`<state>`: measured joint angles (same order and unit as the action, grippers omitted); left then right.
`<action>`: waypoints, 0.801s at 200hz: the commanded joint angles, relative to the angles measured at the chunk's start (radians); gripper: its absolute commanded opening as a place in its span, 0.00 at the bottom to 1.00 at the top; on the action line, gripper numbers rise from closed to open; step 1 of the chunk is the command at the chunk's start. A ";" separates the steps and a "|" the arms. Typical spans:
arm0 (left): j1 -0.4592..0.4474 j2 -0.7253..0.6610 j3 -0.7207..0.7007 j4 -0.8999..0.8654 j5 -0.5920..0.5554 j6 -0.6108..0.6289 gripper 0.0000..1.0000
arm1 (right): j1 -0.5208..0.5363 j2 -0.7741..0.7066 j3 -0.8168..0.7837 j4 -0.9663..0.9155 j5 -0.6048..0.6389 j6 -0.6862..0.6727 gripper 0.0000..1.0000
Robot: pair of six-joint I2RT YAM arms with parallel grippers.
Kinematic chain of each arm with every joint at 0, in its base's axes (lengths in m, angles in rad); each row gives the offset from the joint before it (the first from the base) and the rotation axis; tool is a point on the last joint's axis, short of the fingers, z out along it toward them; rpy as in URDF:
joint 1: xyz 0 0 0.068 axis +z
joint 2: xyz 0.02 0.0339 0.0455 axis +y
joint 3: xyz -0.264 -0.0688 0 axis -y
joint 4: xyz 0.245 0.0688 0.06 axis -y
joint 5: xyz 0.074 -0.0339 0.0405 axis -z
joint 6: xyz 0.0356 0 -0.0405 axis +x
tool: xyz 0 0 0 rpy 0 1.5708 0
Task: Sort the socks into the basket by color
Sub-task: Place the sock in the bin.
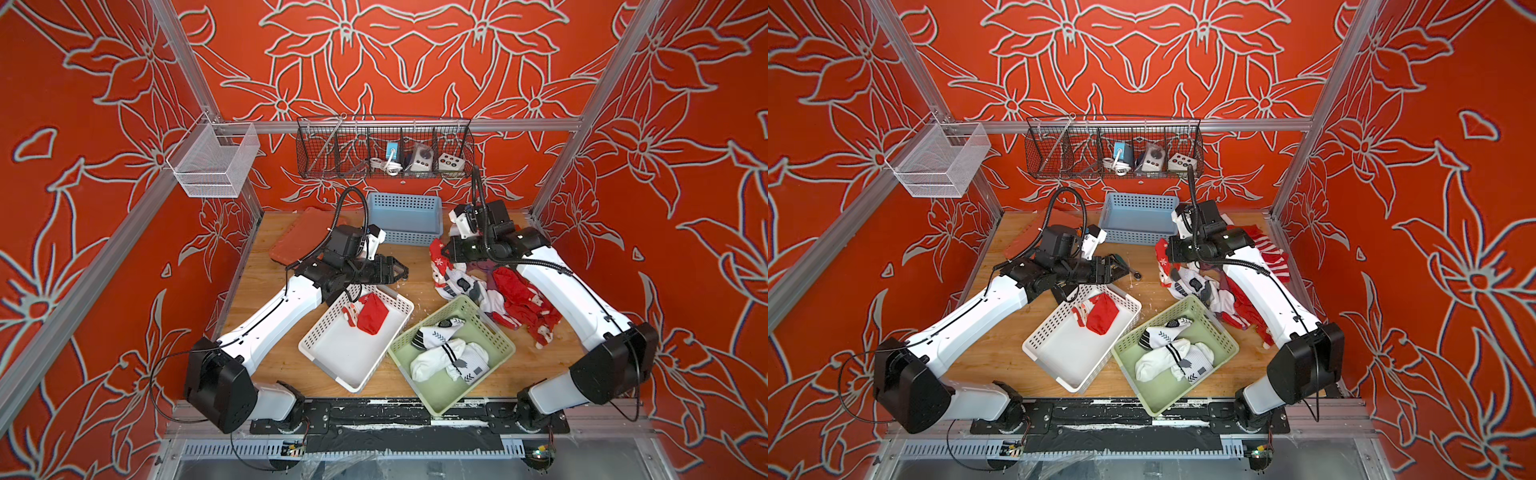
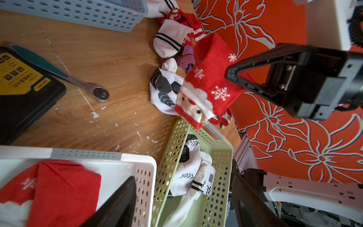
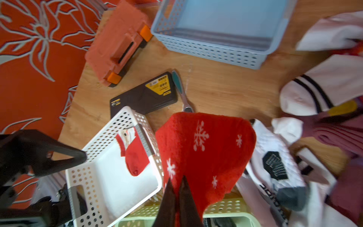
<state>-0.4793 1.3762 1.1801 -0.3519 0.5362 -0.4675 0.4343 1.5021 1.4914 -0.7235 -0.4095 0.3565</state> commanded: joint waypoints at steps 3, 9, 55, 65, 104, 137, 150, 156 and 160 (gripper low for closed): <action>-0.042 0.011 0.021 0.083 -0.001 0.032 0.77 | 0.038 -0.017 0.040 0.037 -0.129 0.027 0.00; -0.051 0.011 0.018 0.094 -0.011 0.035 0.78 | 0.046 -0.015 0.038 0.047 -0.156 0.037 0.00; -0.079 -0.011 -0.022 0.197 -0.049 0.060 0.80 | 0.098 -0.005 0.049 0.090 -0.310 0.084 0.00; -0.081 -0.016 -0.030 0.210 -0.061 0.066 0.80 | 0.104 -0.003 0.046 0.105 -0.338 0.096 0.00; -0.085 -0.017 -0.033 0.202 -0.107 0.095 0.68 | 0.116 0.007 0.057 0.136 -0.433 0.110 0.00; -0.086 -0.040 -0.033 0.191 -0.147 0.113 0.27 | 0.117 0.017 0.063 0.133 -0.448 0.109 0.00; -0.085 -0.051 -0.033 0.179 -0.155 0.122 0.16 | 0.117 0.024 0.074 0.117 -0.448 0.101 0.00; -0.085 -0.057 -0.032 0.169 -0.156 0.126 0.13 | 0.117 0.030 0.077 0.112 -0.446 0.098 0.00; -0.085 -0.061 -0.031 0.163 -0.156 0.131 0.11 | 0.117 0.031 0.080 0.109 -0.444 0.098 0.00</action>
<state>-0.5690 1.3571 1.1492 -0.1764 0.4271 -0.3698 0.5461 1.5204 1.5280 -0.6086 -0.8089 0.4564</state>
